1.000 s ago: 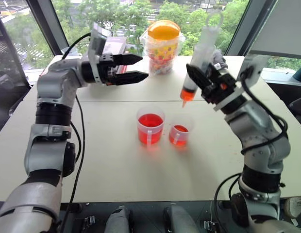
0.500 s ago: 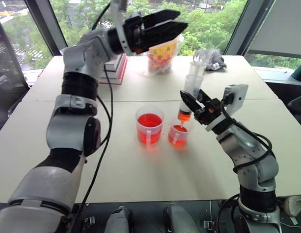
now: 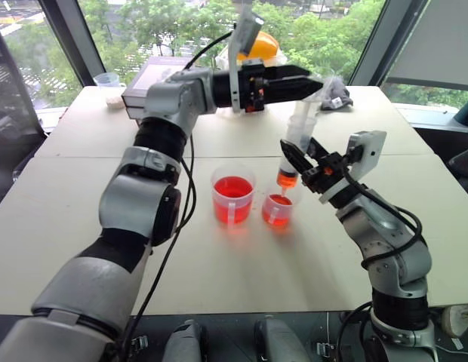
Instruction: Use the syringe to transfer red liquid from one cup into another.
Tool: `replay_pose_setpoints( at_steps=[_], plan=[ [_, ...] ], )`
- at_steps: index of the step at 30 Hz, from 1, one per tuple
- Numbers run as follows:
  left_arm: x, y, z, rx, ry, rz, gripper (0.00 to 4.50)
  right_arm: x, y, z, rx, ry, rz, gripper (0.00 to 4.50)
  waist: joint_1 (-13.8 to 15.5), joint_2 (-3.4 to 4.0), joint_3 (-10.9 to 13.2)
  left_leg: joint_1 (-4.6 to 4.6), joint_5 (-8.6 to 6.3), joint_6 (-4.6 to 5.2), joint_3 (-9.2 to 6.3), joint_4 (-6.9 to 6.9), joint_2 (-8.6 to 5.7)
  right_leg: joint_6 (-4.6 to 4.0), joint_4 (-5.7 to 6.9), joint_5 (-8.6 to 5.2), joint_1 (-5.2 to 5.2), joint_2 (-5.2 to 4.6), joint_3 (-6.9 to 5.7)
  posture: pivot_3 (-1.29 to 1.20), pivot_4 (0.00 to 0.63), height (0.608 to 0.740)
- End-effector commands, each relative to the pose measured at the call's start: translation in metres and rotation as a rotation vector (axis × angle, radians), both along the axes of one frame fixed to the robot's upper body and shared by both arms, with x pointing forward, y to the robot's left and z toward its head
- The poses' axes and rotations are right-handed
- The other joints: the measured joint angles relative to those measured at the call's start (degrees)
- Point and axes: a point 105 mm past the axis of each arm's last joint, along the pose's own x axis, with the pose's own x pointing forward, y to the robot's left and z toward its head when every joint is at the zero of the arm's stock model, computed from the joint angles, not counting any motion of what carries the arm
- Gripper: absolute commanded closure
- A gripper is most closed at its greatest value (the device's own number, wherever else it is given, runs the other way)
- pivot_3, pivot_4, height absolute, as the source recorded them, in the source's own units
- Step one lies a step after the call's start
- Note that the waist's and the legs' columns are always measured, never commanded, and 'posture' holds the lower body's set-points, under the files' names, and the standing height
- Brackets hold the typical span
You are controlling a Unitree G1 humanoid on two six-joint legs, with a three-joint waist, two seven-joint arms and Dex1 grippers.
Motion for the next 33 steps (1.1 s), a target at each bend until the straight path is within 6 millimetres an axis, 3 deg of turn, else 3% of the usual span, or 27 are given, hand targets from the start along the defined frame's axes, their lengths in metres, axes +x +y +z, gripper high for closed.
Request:
replay_pose_setpoints(
  at_steps=[1,4,5,22,33],
  plan=[
    [-0.006,-0.004,0.018,-0.026,-0.055,-0.014,2.86,-0.006,0.001,0.013,-0.001,-0.065,0.004,3.08,0.0,0.00,0.0,0.00,0.00,0.01,0.00,0.00,-0.01,0.00,0.00,0.00,0.00,-0.01,0.00,0.00,0.150,0.740],
    [-0.008,-0.005,0.016,-0.013,-0.059,-0.030,4.37,-0.006,0.001,0.013,-0.003,-0.067,0.003,3.08,0.0,0.00,0.0,-0.01,-0.01,0.01,0.00,0.01,-0.01,0.00,0.00,0.00,0.00,-0.01,0.01,0.00,0.150,0.740],
    [-0.009,-0.006,0.014,-0.007,-0.056,-0.038,4.44,-0.007,0.001,0.014,-0.004,-0.068,0.002,3.08,0.0,0.00,0.0,0.00,0.00,0.01,0.00,0.00,-0.01,0.00,0.00,0.00,0.00,-0.01,0.00,0.00,0.150,0.740],
    [-0.013,-0.008,-0.026,0.139,-0.102,-0.089,4.44,-0.010,-0.002,0.035,-0.020,-0.125,-0.005,3.08,-0.1,0.00,0.0,0.00,0.00,0.01,0.00,0.01,-0.01,0.00,0.01,0.00,0.00,0.00,0.01,0.00,0.150,0.740],
    [-0.011,-0.008,-0.049,0.163,-0.044,-0.086,4.44,-0.017,-0.005,0.049,-0.041,-0.153,-0.003,3.08,0.0,0.00,0.0,-0.01,0.00,0.01,0.00,0.02,0.00,0.00,0.01,0.00,0.00,-0.01,0.01,0.00,0.150,0.740]
  ],
)
